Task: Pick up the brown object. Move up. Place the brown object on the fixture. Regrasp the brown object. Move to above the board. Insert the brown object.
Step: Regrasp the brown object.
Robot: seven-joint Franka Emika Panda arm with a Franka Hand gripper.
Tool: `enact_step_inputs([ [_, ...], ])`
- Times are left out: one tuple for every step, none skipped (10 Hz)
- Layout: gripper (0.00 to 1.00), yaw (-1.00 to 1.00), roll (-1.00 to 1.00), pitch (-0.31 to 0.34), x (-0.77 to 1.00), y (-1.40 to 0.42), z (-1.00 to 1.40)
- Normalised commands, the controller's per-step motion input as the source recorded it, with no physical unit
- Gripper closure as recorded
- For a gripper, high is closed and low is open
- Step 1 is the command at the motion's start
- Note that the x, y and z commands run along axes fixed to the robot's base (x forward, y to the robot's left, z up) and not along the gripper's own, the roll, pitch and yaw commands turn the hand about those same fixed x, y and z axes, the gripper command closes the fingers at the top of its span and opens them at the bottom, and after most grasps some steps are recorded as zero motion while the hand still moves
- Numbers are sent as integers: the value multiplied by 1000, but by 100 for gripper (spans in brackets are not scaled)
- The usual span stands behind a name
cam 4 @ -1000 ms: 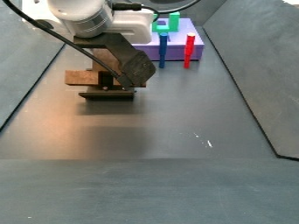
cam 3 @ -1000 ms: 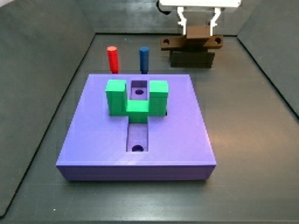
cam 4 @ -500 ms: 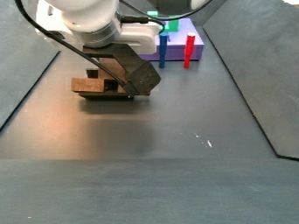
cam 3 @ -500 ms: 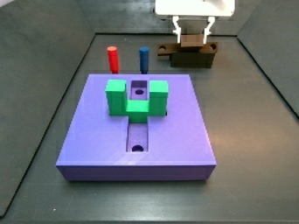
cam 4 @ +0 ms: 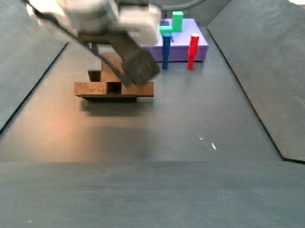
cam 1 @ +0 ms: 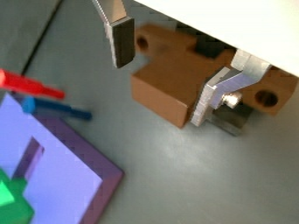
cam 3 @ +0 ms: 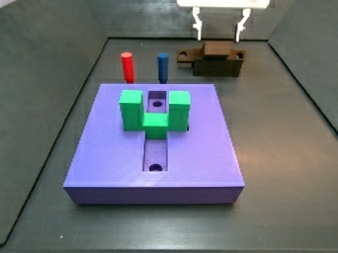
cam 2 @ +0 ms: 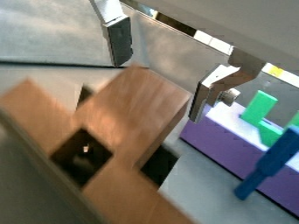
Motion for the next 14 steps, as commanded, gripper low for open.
enact_step_inputs([
  [0, -309, 903, -37, -109, 0, 306],
  [0, -257, 1000, -23, -197, 0, 134],
  [0, -134, 1000, -40, -40, 0, 0],
  [0, -66, 963, -111, 0, 0, 0],
  [0, 0, 843, -180, 169, 0, 0],
  [0, 223, 697, -340, 314, 0, 0],
  [0, 460, 480, -500, 346, 9, 69],
  [0, 497, 397, -583, 277, 14, 106],
  [0, 497, 471, -577, 186, 54, 86],
  [0, 420, 677, -429, 0, 151, 140],
  [0, 183, 989, -117, -260, 91, 163],
  [0, 0, 1000, -60, -531, 0, 200],
  [0, 0, 1000, 0, -683, -54, 66],
  [0, 23, 1000, -29, -626, -217, 0],
])
